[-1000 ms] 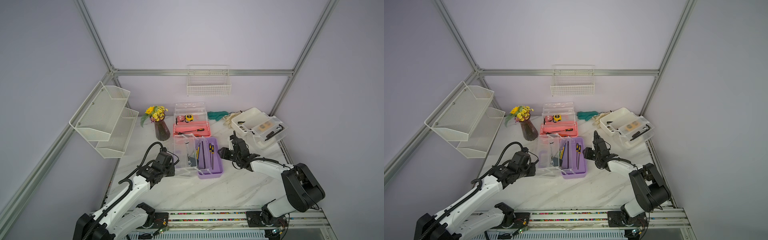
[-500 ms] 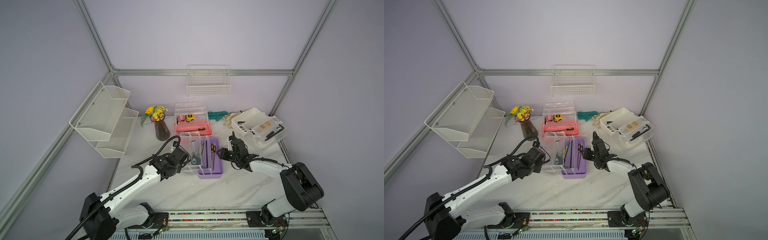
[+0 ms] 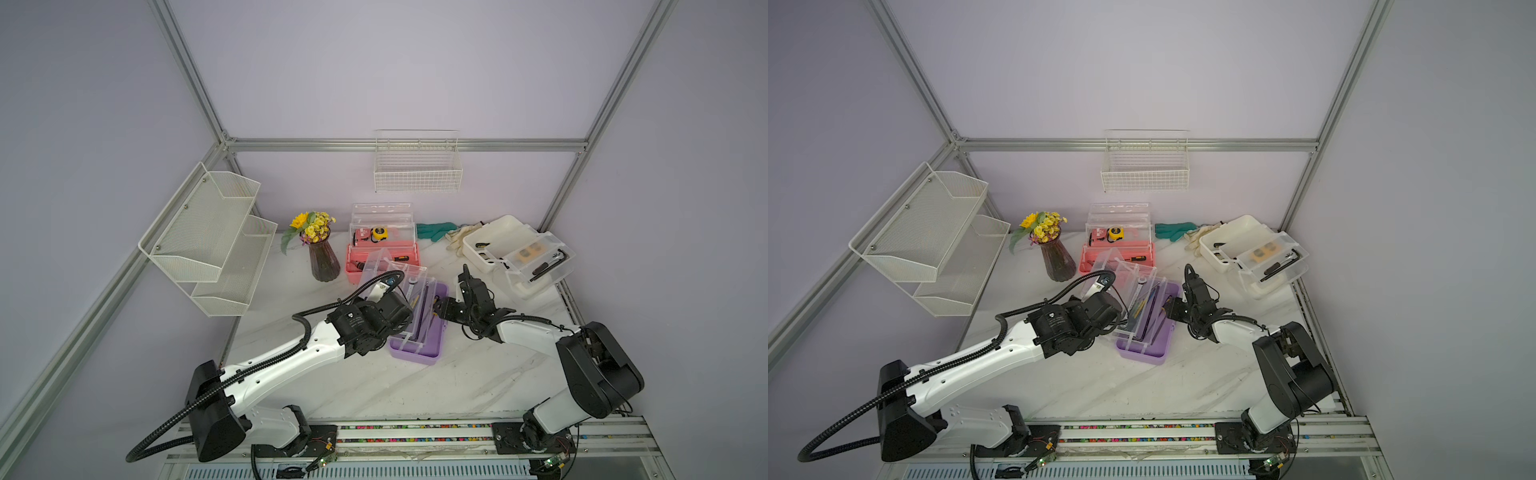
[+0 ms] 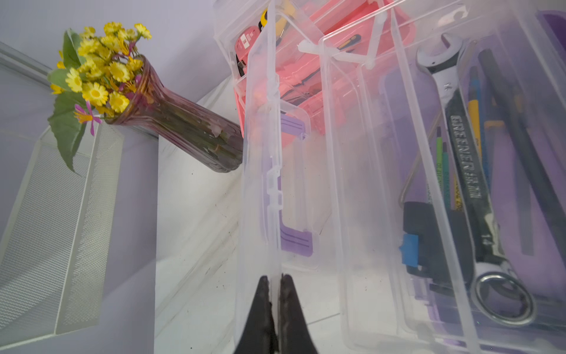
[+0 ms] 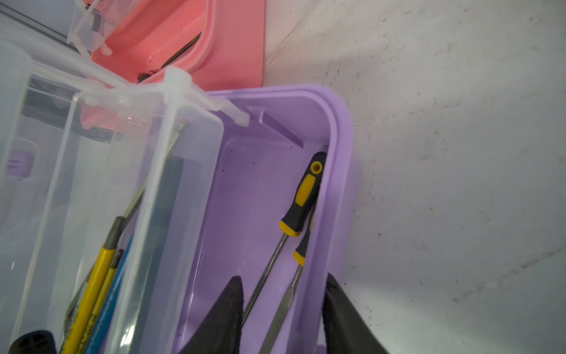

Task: Close toolboxes
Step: Close the toolbox lid.

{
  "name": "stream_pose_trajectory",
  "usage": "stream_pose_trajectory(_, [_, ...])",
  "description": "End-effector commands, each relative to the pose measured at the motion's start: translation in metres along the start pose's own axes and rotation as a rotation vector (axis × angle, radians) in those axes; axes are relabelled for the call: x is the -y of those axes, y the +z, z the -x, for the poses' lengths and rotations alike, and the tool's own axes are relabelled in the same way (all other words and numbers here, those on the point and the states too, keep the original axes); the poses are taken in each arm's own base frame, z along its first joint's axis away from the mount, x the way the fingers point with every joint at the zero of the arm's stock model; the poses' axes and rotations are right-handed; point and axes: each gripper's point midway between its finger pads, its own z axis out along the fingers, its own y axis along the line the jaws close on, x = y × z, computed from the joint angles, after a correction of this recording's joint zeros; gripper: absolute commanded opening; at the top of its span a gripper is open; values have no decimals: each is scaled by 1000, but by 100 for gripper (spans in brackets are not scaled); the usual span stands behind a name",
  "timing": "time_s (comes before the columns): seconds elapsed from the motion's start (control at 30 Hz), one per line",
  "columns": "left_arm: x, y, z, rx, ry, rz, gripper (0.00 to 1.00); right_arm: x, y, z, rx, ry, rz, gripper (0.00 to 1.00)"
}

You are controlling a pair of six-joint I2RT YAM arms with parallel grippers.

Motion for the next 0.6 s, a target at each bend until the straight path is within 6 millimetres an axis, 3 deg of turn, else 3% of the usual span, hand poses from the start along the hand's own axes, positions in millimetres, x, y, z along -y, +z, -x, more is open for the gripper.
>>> stream_pose_trajectory(0.0, [36,-10,58,149,-107,-110,0,-28,0,14,36,2,99,43])
stream_pose_trajectory(0.23, [73,-20,56,181,-57,-147,0,-31,2,14,50,9,130,44])
stream_pose_trajectory(0.57, [155,-38,57,180,7,-346,0,-42,6,23,87,25,189,44])
